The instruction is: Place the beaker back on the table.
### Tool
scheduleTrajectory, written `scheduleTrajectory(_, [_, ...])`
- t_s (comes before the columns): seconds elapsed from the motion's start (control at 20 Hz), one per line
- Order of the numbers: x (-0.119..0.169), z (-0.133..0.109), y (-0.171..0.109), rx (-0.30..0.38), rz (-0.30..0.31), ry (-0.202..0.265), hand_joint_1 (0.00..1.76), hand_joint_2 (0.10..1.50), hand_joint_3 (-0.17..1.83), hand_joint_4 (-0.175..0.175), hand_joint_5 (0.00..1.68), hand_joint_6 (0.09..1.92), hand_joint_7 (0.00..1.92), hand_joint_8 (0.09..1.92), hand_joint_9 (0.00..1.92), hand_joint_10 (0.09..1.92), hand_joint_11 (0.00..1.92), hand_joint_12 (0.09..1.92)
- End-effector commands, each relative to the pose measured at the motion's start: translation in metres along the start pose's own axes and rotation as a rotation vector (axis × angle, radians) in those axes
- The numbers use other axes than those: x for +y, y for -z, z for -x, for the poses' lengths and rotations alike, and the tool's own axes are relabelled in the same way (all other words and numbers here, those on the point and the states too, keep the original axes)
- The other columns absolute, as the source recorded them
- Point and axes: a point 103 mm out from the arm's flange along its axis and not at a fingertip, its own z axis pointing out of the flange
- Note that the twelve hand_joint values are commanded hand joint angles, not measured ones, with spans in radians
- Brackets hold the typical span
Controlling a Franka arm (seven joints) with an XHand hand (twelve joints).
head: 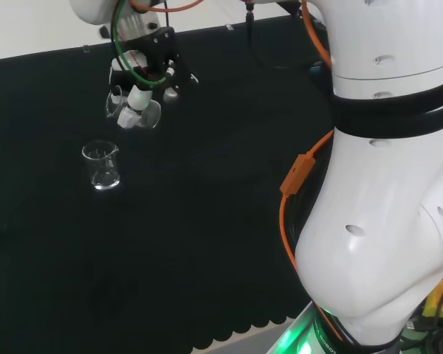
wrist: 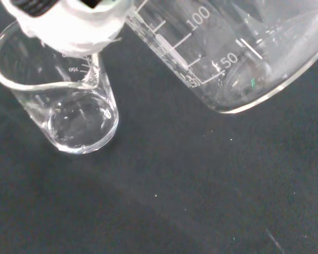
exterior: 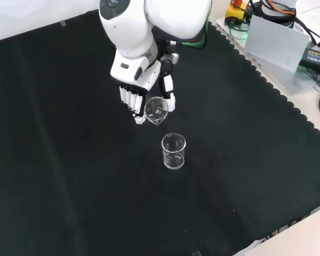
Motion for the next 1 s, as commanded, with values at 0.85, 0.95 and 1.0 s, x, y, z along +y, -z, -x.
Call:
scheduleTrajectory(0.85, [0.014,0.058,-0.056,0.29,0.237,0.022,1.3,1.07,-0.17,-0.175,1.23,0.61,1.29,0.58,1.44,0.74,1.04,0.91])
scheduleTrajectory(0.95, [0.017,0.063,-0.062,0.316,0.255,0.03,1.3,1.07,-0.17,-0.175,1.23,0.61,1.29,0.58,1.44,0.74,1.04,0.91])
scheduleTrajectory(1.0, [0.019,0.065,-0.065,0.332,0.267,0.038,1.3,1.08,-0.17,-0.175,1.23,0.61,1.29,0.58,1.44,0.74,1.04,0.91])
